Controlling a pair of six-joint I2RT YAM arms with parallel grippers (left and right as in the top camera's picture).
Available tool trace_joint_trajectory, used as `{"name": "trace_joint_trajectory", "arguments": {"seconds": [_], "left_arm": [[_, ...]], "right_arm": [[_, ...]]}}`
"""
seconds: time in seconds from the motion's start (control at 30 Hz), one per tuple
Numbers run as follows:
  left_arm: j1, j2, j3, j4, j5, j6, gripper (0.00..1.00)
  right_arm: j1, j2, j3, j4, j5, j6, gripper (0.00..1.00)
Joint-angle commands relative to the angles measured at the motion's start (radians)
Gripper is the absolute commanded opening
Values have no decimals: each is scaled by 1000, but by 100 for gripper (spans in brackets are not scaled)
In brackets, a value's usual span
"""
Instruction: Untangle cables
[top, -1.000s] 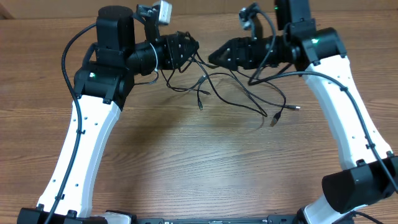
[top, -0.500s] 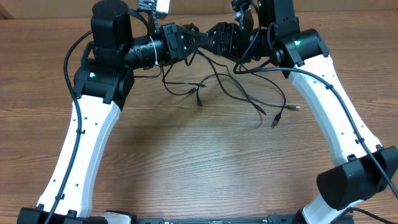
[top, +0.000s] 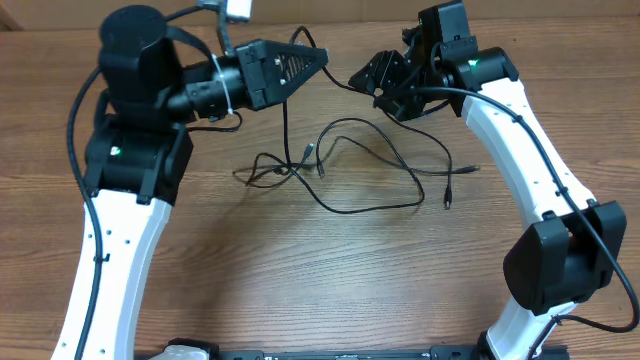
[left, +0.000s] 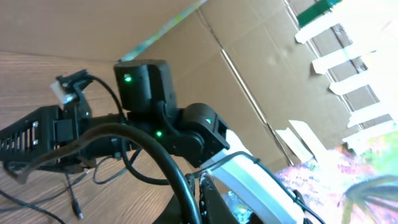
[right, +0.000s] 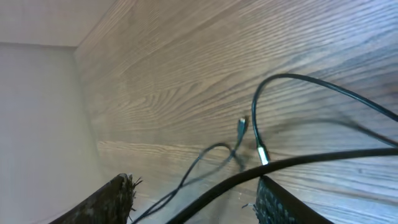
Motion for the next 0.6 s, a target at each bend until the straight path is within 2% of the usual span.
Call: {"name": "trace_joint_trajectory", "arguments": {"seconds": [0.0, 0.13, 0.23, 0.3, 0.43, 0.57], "left_arm": [[31, -8, 21, 16, 40, -14, 4], [74, -23, 26, 135, -31, -18, 4], [81, -58, 32, 224, -168, -16, 4], [80, -82, 47, 231, -270, 17, 4], [80, -99, 79, 158, -314, 105, 4], [74, -93, 85, -44, -317, 231, 4]], "right_arm": [[3, -6, 2, -25, 19, -51, 62], [1, -6, 2, -79, 77, -61, 62], [-14, -6, 2, -115, 96, -84, 63], [-24, -6, 2, -134, 97, -121, 63], [-39, -6, 2, -166, 96, -240, 68], [-49, -6, 2, -207, 96, -341, 68]]}}
